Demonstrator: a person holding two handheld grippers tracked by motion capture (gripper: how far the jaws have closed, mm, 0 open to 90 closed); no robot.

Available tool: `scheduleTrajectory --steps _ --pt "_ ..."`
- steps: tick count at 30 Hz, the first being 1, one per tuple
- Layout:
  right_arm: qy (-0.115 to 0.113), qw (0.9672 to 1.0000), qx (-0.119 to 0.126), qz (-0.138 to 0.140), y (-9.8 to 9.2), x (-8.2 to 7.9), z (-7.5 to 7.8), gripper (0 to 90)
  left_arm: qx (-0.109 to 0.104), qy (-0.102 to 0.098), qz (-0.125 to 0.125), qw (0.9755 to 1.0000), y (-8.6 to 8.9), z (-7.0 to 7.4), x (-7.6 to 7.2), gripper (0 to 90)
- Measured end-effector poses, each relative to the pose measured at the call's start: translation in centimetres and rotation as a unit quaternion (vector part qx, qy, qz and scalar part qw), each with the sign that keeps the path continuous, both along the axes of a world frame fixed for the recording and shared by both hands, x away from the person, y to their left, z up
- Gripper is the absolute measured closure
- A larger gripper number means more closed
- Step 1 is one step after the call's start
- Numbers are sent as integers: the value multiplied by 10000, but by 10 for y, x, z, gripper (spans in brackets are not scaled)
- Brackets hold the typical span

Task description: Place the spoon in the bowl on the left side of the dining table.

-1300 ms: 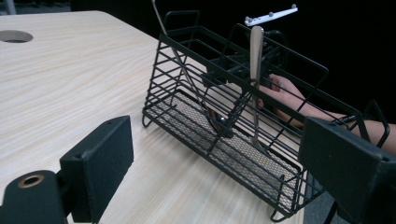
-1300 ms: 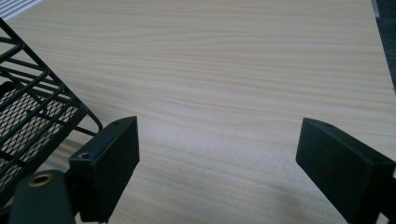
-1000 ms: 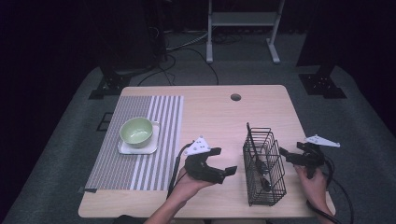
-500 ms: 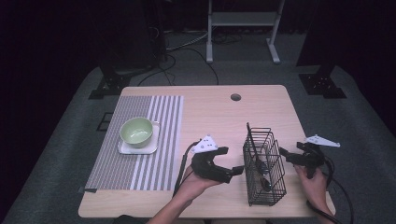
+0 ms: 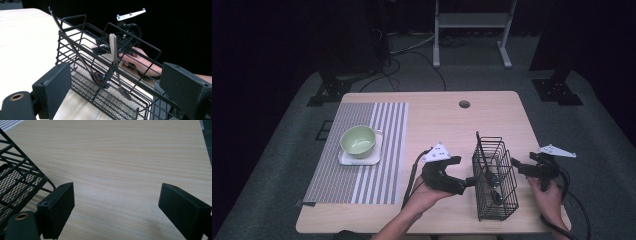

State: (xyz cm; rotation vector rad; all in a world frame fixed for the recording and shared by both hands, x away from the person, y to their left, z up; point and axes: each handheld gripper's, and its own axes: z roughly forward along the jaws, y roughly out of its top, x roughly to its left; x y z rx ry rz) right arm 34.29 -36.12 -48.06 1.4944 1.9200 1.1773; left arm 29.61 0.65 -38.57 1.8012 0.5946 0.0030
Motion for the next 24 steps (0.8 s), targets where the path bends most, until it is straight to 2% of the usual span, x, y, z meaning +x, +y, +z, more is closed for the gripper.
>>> scheduleTrajectory --steps 8,10,16,18,20,24 --pt "-3 10000 2 5 0 0 0 123 1 25 31 10000 -9 3 3 101" --pt "-2 10000 4 5 0 0 0 123 -32 24 29 10000 -11 4 3 132" --pt "-4 10000 12 10 0 0 0 123 25 28 81 10000 -17 5 5 150" --pt "-3 10000 16 9 0 0 0 123 11 2 73 10000 -17 5 5 216" --pt "-2 10000 27 9 0 0 0 123 -4 4 111 9999 -18 5 6 228" --pt "-4 10000 26 14 0 0 0 123 -24 3 146 9999 -19 5 7 318"
